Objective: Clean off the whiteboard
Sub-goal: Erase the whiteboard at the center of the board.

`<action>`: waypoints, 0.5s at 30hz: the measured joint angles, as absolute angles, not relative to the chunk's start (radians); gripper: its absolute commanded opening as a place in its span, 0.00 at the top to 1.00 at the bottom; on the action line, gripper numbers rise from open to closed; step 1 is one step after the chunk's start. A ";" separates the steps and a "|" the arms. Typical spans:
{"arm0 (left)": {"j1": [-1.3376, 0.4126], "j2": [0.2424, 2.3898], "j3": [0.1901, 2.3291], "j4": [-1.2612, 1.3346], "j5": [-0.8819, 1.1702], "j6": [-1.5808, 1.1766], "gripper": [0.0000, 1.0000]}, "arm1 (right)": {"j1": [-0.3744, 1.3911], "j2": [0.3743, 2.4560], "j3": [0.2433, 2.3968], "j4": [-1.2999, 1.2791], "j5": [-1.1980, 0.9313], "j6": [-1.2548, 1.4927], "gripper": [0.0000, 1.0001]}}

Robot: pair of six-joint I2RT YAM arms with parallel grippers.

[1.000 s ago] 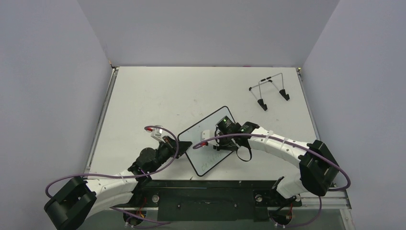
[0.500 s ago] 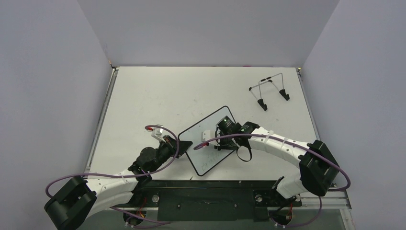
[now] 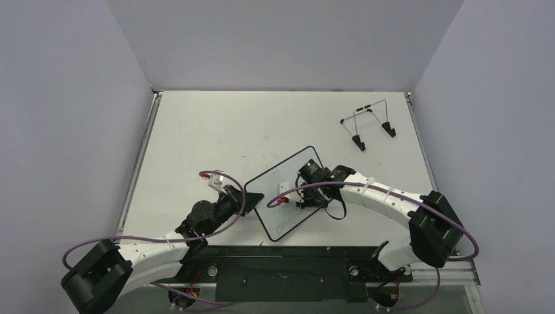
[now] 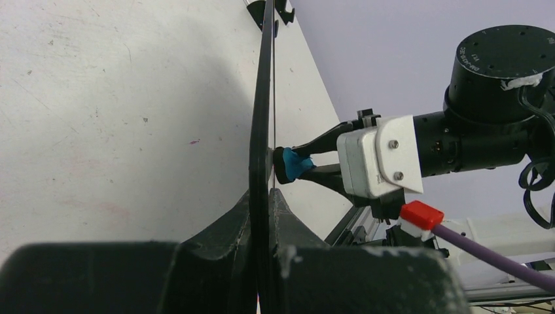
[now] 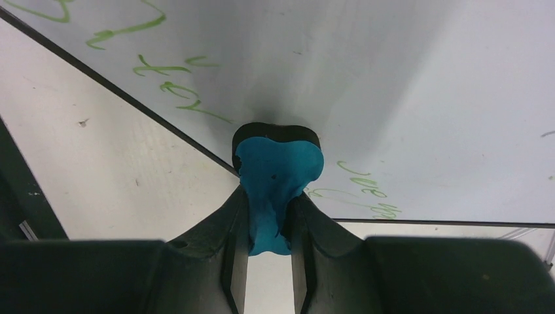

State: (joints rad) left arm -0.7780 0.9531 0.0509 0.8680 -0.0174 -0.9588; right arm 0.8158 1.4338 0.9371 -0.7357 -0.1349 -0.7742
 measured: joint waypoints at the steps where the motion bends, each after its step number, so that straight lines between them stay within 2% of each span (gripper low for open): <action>1: -0.778 0.953 0.051 0.868 -0.017 -0.959 1.00 | 0.814 1.434 0.937 -0.734 -0.134 -0.772 1.00; 9: -0.778 0.954 0.051 0.871 -0.013 -0.958 1.00 | 0.684 1.433 0.936 -0.690 -0.104 -0.749 1.00; 15: -0.778 0.960 0.051 0.876 -0.011 -0.959 1.00 | 0.749 1.430 0.936 -0.710 -0.133 -0.749 1.00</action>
